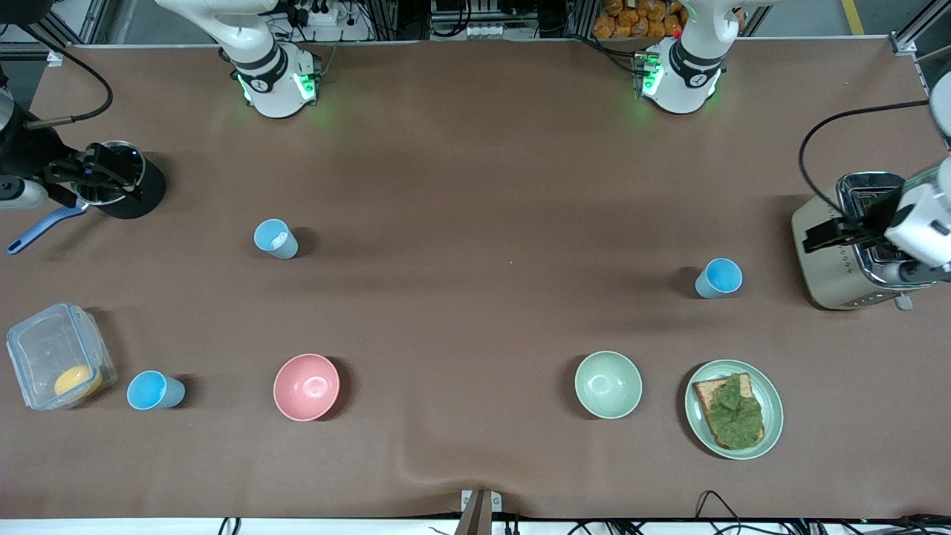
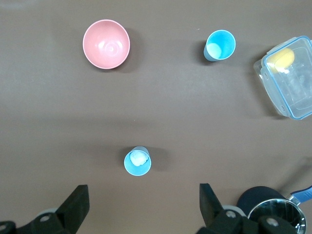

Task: Stack blue cups with both arms
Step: 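Move the right gripper toward a blue cup while the left gripper approaches another, then grasp the blue cup with the right gripper while the left gripper grasps another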

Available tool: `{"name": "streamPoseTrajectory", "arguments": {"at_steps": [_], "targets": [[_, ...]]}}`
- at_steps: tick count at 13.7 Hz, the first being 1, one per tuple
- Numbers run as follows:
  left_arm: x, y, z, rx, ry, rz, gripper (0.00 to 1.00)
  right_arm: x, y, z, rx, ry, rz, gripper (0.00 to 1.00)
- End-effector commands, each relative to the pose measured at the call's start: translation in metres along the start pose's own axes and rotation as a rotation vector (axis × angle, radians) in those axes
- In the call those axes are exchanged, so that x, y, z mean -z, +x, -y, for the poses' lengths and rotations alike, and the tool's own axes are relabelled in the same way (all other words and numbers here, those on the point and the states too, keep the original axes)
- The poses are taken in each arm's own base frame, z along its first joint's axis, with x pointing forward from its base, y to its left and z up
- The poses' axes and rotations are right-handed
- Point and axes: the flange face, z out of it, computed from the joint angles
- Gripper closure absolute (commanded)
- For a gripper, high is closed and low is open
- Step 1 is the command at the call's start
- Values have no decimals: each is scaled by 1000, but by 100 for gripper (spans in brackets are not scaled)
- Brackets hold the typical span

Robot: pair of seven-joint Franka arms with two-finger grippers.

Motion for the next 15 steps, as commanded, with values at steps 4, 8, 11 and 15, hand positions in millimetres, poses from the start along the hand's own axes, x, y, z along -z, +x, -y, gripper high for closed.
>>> {"name": "streamPoseTrajectory", "arguments": {"at_steps": [4,8,11,15], "targets": [[-107,-24,-15,-11,-14,-27,0,-54,1,2,10,10,78,0],[-173,-24,-2,-12,-5,-31,0,-133,-6,13,28,9,112,0],[-213,-16,2,-6,-6,-17,0,-199,-19,15,29,6,106,0],[-233,-11,4,-2,-6,-11,0,-279,-43,10,20,4,114,0]]}}
